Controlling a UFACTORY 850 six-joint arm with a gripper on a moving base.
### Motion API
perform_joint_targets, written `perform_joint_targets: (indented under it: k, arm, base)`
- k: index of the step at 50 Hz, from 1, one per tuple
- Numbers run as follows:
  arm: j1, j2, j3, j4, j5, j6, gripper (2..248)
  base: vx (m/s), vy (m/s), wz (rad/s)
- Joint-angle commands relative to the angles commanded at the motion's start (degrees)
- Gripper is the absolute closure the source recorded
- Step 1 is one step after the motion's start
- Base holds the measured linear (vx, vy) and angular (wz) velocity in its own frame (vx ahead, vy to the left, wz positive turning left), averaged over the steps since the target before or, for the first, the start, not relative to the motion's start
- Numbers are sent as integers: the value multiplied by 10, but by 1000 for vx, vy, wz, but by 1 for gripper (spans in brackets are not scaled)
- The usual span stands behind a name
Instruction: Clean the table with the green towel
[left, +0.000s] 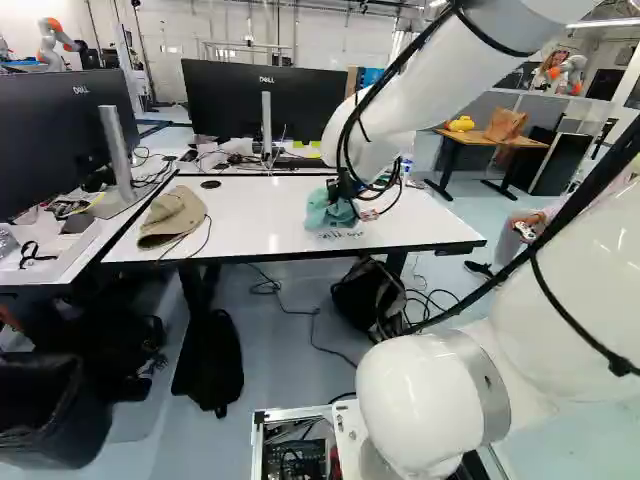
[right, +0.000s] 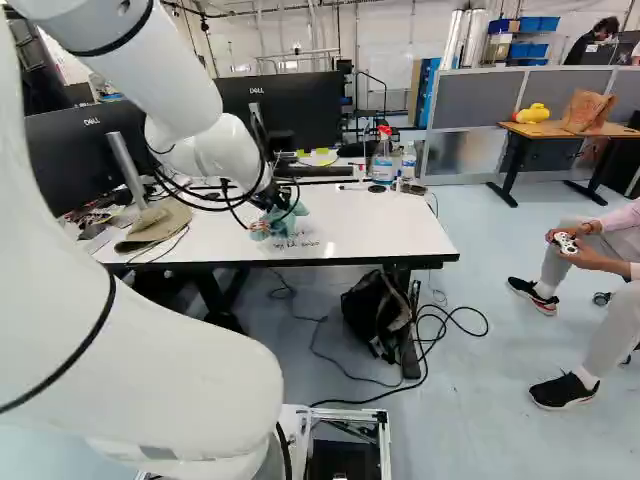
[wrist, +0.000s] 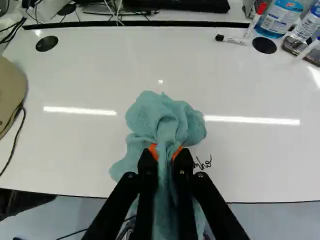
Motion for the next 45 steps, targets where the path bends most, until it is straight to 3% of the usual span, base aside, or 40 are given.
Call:
perform_joint_targets:
  k: [10,45]
  arm:
    - [-18,-10,-9,0,-14,0,204]
    - [-18,-10,-9,6,-87,0,204]
  base:
    - [0,0,0]
    - [0,0,0]
